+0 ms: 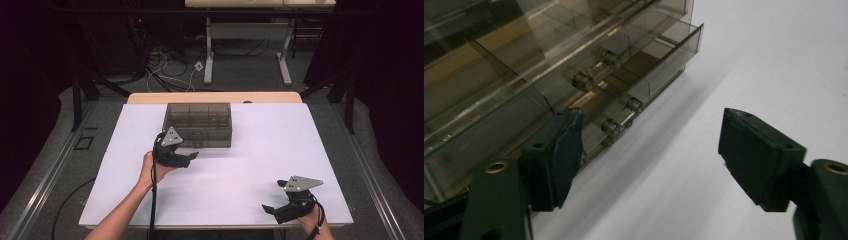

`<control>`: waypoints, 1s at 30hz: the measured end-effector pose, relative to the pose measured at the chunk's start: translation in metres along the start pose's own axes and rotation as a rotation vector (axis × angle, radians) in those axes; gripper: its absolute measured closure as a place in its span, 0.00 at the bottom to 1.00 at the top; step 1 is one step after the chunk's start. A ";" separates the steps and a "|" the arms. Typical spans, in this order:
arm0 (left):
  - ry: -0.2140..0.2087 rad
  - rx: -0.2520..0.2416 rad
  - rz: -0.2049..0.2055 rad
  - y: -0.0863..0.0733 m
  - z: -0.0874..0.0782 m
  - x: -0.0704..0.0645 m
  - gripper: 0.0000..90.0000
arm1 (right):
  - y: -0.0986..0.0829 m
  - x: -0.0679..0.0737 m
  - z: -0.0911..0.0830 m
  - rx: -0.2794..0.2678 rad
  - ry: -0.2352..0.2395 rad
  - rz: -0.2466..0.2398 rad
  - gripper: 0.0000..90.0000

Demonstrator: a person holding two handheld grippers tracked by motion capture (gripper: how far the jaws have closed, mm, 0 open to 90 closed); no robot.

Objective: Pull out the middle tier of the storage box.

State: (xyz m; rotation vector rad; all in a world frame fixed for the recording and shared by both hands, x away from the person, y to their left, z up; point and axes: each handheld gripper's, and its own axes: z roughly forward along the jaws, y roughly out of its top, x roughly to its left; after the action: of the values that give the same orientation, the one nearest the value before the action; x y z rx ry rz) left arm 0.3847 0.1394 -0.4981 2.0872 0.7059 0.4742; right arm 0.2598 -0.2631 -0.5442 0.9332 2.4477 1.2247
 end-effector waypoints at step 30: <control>0.041 -0.028 -0.009 -0.010 0.031 0.026 0.70 | 0.000 0.001 0.003 0.011 -0.019 -0.002 0.00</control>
State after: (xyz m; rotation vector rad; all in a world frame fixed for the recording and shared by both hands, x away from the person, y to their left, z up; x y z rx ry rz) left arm 0.4187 0.1418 -0.5218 2.0523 0.7277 0.5202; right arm 0.2603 -0.2605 -0.5462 0.9409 2.4426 1.1969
